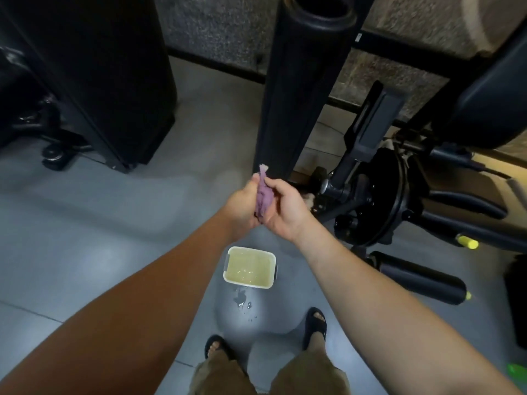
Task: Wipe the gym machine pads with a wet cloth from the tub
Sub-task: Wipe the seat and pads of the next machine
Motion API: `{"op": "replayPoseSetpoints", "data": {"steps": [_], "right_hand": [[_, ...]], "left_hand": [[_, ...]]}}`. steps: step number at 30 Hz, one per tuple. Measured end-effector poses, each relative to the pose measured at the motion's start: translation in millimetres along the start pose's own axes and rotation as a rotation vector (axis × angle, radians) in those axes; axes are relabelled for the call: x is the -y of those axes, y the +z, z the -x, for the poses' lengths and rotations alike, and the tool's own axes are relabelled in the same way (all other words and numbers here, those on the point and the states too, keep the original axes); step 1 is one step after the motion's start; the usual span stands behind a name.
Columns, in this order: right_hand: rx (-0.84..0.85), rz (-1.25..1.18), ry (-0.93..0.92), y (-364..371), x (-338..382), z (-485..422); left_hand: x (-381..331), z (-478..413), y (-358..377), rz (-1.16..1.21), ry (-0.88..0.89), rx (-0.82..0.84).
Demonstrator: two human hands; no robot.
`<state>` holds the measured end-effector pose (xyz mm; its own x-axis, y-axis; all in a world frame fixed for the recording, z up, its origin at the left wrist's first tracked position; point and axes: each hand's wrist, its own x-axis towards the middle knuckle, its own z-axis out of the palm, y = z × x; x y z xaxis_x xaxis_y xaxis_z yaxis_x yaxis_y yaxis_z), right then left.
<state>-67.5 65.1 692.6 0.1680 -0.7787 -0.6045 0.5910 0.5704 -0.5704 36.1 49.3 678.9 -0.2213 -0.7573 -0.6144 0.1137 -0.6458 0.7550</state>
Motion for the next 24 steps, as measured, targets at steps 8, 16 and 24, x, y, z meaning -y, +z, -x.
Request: {"op": "replayPoseSetpoints", "data": {"steps": [8, 16, 24], "right_hand": [[-0.218, 1.059, -0.413, -32, 37, 33], [-0.105, 1.133, -0.412, -69, 59, 83], [-0.486, 0.975, -0.738, -194, 192, 159]], "left_hand": [[-8, 7, 30, -0.668, 0.238, -0.204], [-23, 30, 103, -0.003, 0.047, -0.091], [-46, 81, 292, -0.128, 0.244, 0.191]]}}
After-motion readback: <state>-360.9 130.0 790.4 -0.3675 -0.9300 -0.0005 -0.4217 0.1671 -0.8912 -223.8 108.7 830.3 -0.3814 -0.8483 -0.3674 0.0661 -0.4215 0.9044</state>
